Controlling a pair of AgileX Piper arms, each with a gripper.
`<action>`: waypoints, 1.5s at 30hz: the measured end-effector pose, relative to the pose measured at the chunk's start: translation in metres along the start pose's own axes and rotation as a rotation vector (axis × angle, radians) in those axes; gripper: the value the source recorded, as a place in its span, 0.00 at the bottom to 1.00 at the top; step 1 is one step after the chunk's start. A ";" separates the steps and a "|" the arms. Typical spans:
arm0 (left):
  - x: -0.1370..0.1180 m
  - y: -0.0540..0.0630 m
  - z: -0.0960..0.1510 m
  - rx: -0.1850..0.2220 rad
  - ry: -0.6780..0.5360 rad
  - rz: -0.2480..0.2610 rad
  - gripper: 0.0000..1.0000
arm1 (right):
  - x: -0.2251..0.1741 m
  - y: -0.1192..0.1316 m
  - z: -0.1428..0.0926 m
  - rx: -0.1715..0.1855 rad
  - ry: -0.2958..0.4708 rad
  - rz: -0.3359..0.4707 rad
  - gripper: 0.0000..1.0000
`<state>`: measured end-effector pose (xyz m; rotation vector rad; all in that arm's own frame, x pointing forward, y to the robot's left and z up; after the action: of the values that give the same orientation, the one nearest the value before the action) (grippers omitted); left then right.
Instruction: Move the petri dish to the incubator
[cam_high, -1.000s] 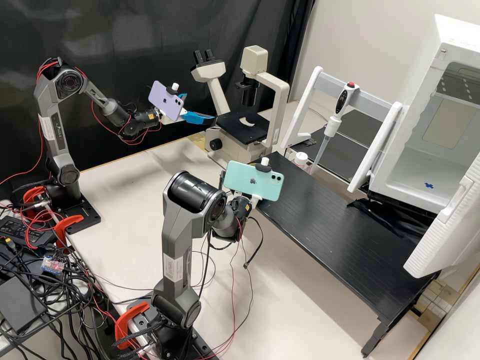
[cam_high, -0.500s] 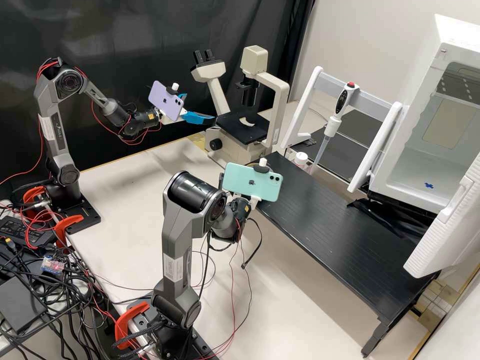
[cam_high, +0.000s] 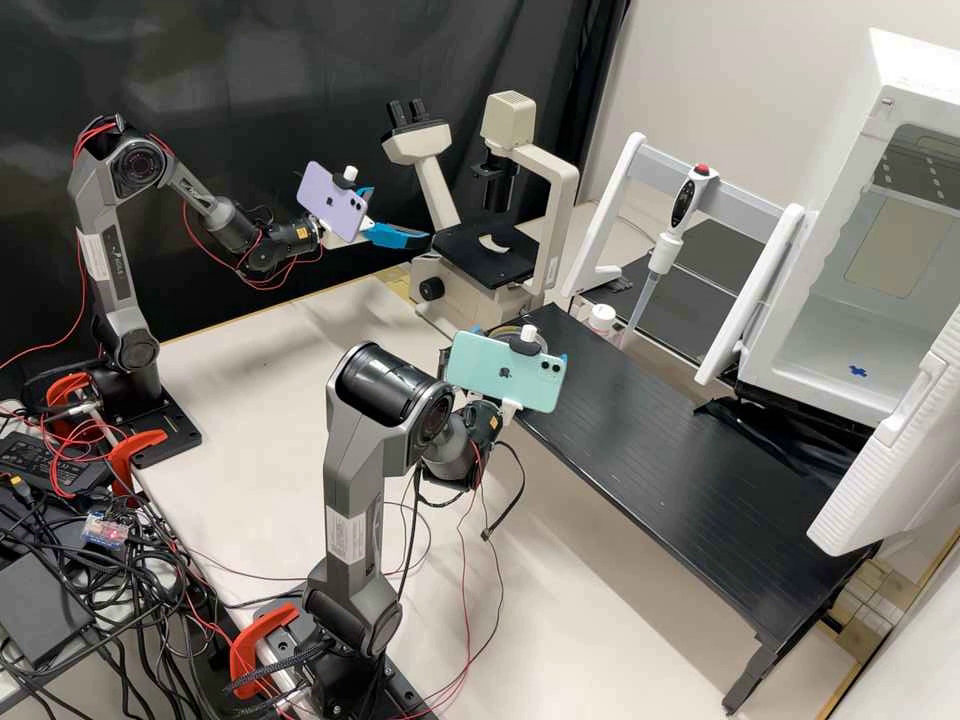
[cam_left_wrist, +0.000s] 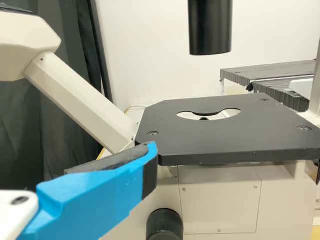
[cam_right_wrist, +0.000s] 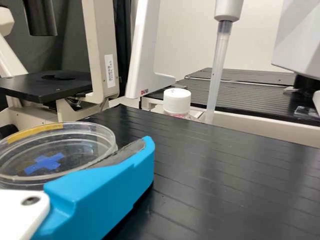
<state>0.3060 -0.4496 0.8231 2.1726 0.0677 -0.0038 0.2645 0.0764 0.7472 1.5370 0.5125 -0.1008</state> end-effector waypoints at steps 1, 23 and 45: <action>0.000 0.000 0.000 0.000 0.000 0.000 1.00 | 0.000 0.000 0.000 0.000 0.000 0.000 0.00; 0.000 0.000 0.000 0.000 0.000 0.000 1.00 | 0.000 0.001 0.000 0.000 -0.002 0.002 0.00; 0.000 0.000 0.000 0.000 0.000 0.000 1.00 | -0.013 0.058 0.043 0.021 -0.109 0.169 0.00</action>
<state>0.3060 -0.4496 0.8231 2.1726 0.0677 -0.0038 0.2855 0.0349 0.8035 1.5798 0.2952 -0.0590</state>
